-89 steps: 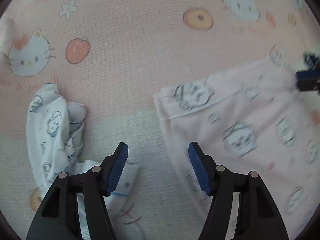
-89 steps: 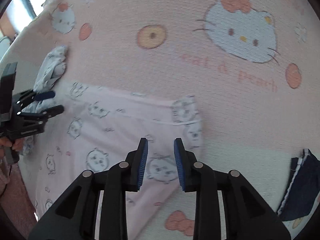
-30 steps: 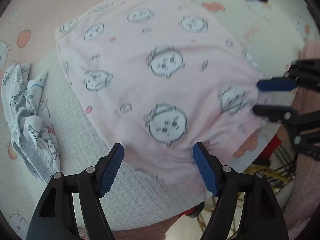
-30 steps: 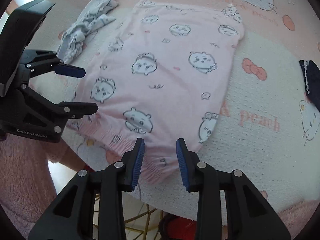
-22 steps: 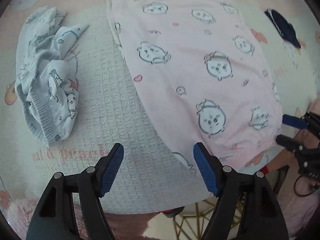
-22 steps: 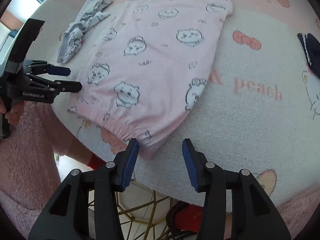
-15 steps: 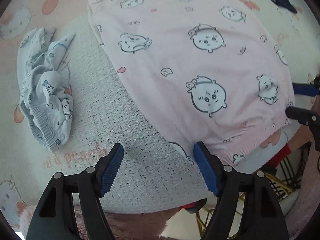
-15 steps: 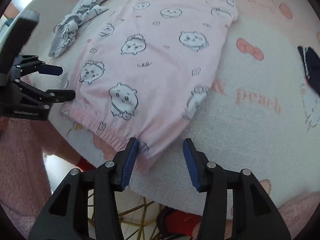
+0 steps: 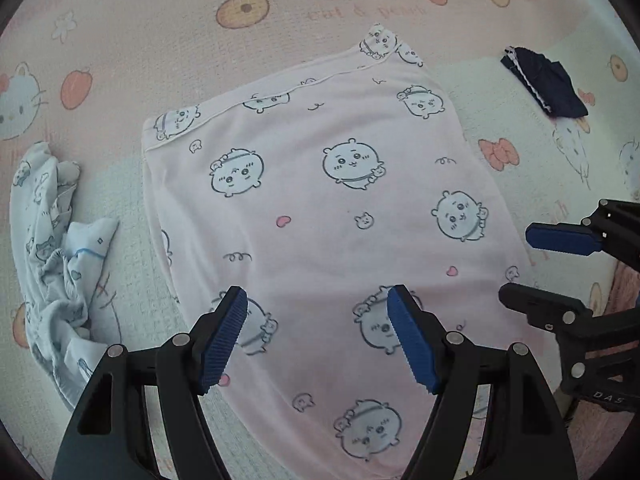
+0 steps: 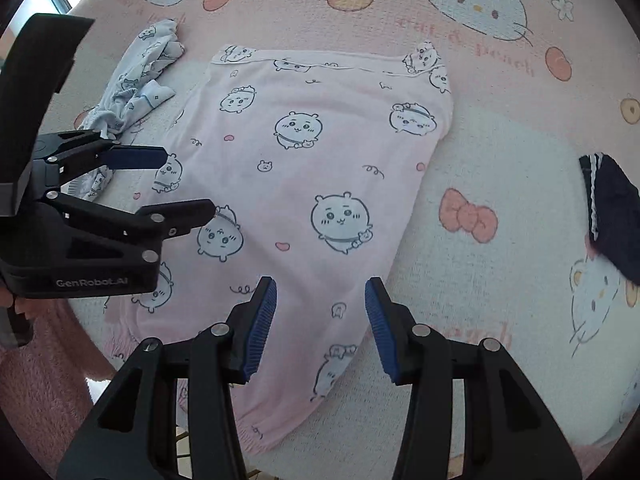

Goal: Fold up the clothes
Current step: 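Move both open grippers over the waistband edge of the folded pants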

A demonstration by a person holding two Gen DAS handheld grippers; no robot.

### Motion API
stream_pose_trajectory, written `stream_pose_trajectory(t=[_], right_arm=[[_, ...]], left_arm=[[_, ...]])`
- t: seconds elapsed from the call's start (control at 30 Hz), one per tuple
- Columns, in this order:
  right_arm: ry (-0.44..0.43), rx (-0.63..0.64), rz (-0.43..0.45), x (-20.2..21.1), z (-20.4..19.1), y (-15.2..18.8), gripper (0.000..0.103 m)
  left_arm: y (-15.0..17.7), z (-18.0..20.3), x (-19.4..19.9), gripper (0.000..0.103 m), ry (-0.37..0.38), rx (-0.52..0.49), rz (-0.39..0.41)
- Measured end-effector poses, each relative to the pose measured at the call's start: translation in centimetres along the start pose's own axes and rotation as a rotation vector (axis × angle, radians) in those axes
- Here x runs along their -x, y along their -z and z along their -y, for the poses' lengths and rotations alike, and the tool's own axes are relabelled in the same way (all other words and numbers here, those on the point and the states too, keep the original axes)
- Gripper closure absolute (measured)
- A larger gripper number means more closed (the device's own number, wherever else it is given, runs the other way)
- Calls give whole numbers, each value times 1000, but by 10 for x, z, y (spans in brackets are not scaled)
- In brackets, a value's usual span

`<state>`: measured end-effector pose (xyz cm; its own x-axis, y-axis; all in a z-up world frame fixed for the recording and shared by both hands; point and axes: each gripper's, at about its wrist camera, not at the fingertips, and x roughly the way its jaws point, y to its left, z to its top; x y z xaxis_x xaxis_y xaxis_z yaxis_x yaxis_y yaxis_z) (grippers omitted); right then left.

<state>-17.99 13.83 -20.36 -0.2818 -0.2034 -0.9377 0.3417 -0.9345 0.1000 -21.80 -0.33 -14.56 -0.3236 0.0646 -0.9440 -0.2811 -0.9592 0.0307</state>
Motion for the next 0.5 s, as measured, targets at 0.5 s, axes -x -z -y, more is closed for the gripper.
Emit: stream_pose_trajectory(t=[0.5], right_arm=[[30, -54, 18, -74, 52, -156, 56]], left_arm=[[-96, -90, -50, 28, -143, 273, 138]])
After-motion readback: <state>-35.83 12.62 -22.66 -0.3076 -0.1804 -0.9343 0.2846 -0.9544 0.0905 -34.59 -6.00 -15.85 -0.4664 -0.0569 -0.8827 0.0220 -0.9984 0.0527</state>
